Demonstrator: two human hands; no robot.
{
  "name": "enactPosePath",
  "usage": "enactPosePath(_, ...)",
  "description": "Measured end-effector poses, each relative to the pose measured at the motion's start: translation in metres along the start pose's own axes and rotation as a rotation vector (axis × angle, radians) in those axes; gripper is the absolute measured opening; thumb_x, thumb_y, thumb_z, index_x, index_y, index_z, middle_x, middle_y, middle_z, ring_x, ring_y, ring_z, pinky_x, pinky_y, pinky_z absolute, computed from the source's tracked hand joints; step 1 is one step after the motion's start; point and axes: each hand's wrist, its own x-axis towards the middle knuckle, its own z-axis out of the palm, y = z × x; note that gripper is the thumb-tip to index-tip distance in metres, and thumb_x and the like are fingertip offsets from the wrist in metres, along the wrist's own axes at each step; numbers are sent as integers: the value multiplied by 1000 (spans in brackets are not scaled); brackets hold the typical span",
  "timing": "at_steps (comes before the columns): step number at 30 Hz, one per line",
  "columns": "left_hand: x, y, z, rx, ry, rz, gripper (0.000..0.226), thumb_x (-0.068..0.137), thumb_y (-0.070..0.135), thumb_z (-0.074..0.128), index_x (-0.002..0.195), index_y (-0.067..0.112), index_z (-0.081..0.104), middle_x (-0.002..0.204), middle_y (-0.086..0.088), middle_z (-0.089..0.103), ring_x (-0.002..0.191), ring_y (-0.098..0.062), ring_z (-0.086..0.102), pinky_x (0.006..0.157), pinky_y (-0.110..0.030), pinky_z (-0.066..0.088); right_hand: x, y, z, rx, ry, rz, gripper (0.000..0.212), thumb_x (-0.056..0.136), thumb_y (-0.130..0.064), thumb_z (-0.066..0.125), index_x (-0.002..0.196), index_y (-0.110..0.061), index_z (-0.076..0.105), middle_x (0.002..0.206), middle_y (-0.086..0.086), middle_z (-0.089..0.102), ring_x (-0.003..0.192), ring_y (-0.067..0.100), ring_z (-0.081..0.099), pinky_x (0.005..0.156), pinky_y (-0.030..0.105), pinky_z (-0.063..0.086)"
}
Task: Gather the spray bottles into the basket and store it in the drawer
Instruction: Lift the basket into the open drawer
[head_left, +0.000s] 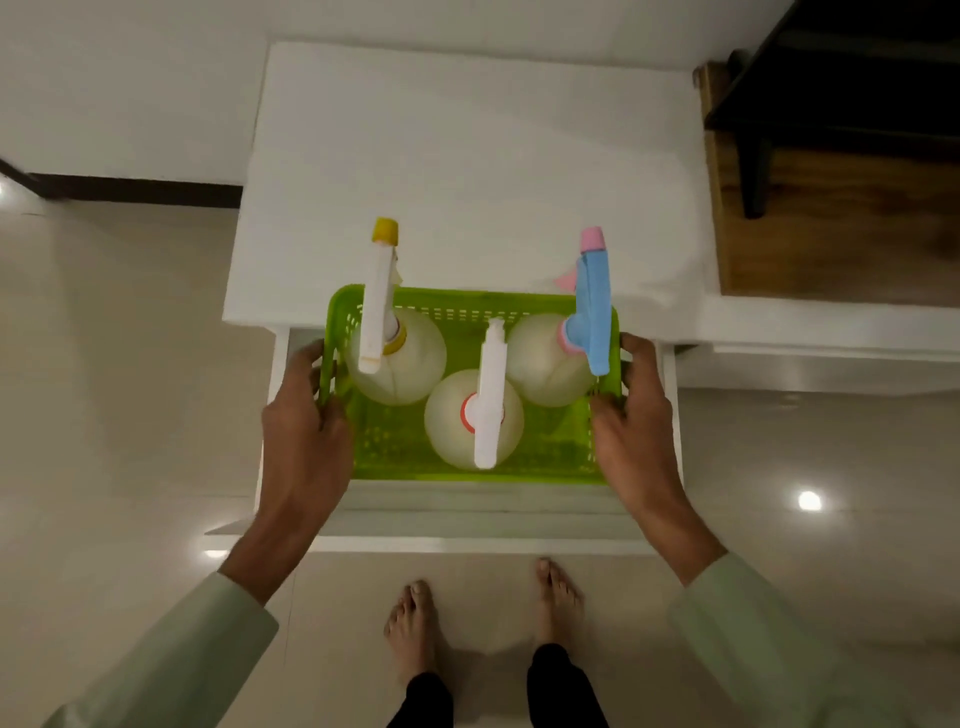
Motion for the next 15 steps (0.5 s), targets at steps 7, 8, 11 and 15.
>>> enactPosePath(7, -42, -45, 24, 22, -85, -51, 53, 94, -9, 47, 141, 15, 42, 122, -2, 62, 85, 1, 61, 59, -9, 46, -32, 60, 1, -31, -35, 94, 61, 87, 14, 43, 130, -29, 41, 97, 7, 66, 47, 12, 46, 43, 33, 38)
enactPosePath(8, -42, -50, 29, 11, -96, -66, 53, 95, -9, 47, 141, 16, 41, 126, -4, 62, 90, -4, 60, 64, -11, 45, -31, 67, 3, -36, -42, 86, 61, 87, 15, 43, 131, -27, 40, 107, 4, 66, 48, 10, 47, 42, 29, 38)
enactPosePath(11, -34, -67, 46, -17, -140, -113, 56, 93, -12, 44, 141, 17, 40, 130, -5, 58, 97, -13, 57, 66, -12, 43, -22, 88, 9, -58, -74, 79, 62, 86, 16, 43, 134, -23, 40, 123, 2, 62, 54, 8, 51, 45, 20, 40)
enactPosePath(15, -14, -88, 64, -50, -214, -183, 60, 88, -18, 41, 139, 14, 38, 132, -12, 55, 106, -23, 58, 71, -21, 49, -2, 109, 17, -82, -129, 79, 60, 83, 18, 43, 130, -18, 42, 105, 5, 67, 56, 1, 55, 45, 13, 37)
